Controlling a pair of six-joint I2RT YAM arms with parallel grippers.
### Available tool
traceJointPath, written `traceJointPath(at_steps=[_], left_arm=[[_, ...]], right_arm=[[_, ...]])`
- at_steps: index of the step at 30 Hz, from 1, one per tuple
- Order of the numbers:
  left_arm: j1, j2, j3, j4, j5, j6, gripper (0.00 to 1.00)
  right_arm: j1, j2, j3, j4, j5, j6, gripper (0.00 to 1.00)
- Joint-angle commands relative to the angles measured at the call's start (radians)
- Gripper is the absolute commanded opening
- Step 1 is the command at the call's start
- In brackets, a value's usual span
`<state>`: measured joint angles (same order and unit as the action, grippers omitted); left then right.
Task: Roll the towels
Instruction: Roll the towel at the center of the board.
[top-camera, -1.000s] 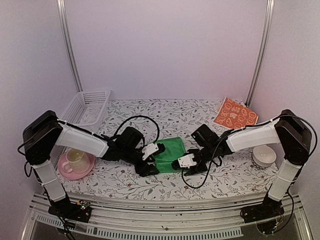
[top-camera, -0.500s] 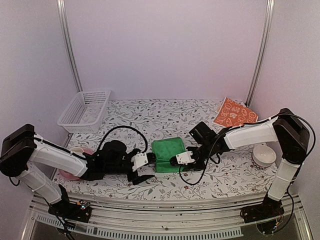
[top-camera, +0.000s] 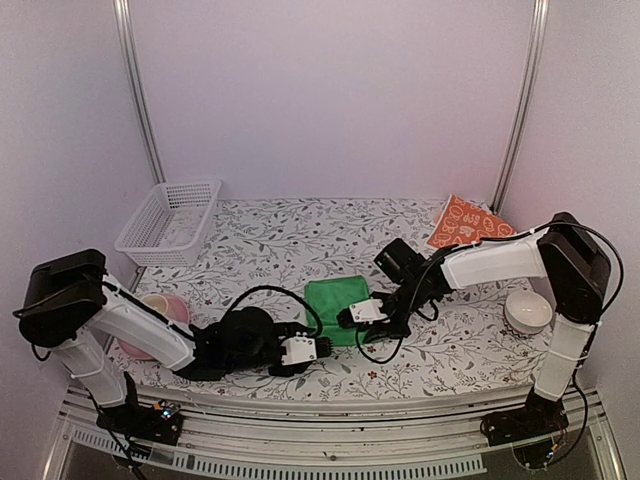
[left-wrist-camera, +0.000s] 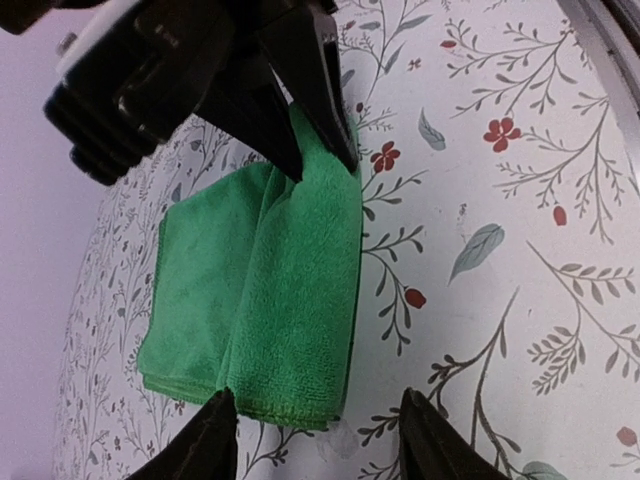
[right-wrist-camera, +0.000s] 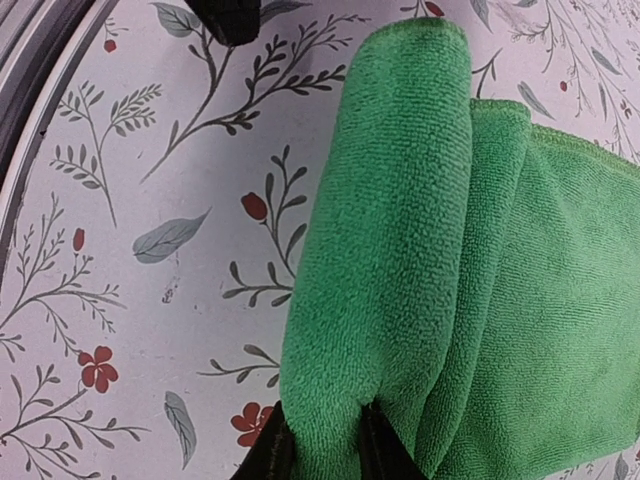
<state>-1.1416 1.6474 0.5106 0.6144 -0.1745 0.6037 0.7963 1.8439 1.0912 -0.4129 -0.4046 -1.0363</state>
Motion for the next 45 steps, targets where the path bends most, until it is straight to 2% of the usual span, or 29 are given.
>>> traceJointPath(at_steps=[1, 15, 31, 41, 45], left_arm=[[-0.018, 0.025, 0.036, 0.076, -0.028, 0.064, 0.54], [-0.020, 0.142, 0.135, -0.016, 0.012, 0.100, 0.53], [0.023, 0.211, 0.164, -0.097, -0.037, 0.077, 0.51], [0.054, 0.270, 0.215, -0.157, -0.046, 0.062, 0.48], [0.064, 0.271, 0.220, -0.175, -0.030, 0.047, 0.43]], right_arm=[[-0.020, 0.029, 0.014, -0.096, -0.059, 0.018, 0.20], [-0.036, 0.040, 0.024, -0.102, -0.062, 0.022, 0.20], [-0.050, 0.050, 0.036, -0.114, -0.083, 0.030, 0.20], [-0.057, 0.043, 0.042, -0.121, -0.088, 0.032, 0.23], [-0.061, 0.043, 0.044, -0.121, -0.087, 0.032, 0.25]])
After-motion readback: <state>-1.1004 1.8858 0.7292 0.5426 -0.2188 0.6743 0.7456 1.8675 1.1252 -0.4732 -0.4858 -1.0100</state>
